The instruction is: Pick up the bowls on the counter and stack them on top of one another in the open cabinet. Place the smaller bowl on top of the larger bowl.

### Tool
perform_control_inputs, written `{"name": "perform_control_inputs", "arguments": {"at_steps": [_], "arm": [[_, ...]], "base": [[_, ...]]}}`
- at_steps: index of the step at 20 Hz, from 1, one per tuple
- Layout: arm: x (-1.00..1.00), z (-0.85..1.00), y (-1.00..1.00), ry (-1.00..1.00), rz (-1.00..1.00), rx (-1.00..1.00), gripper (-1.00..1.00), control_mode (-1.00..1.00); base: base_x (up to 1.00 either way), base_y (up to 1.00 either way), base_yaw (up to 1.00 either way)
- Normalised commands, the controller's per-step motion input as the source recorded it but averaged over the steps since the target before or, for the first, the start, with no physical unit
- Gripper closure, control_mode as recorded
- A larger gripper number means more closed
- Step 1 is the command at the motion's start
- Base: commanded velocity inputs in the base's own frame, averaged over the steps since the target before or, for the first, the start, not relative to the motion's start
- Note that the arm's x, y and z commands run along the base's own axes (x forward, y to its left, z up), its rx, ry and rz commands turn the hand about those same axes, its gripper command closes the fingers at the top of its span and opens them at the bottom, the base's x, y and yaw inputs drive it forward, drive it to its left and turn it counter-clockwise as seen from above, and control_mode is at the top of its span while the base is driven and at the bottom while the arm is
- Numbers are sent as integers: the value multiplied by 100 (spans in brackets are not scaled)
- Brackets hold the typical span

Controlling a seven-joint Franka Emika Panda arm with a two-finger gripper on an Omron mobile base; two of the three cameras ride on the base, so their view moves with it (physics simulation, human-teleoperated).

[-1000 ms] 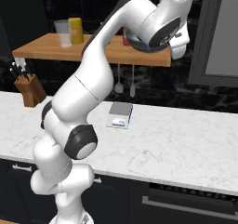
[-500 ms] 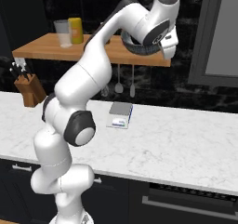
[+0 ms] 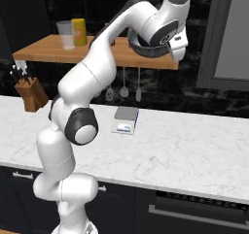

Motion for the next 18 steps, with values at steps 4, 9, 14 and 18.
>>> {"name": "perform_control_inputs", "arguments": {"at_steps": [4, 9, 14, 18], "arm": [[-17, -1, 2, -1, -1, 0, -100, -100], [-87, -28, 0, -14, 0, 0, -100, -100], [-100, -48, 0, -19, 0, 0, -100, -100], [-100, -100, 20, -15, 0, -7, -100, -100]], "base": [[0, 0, 0], [0, 0, 0], [0, 0, 0], [0, 0, 0]]}}
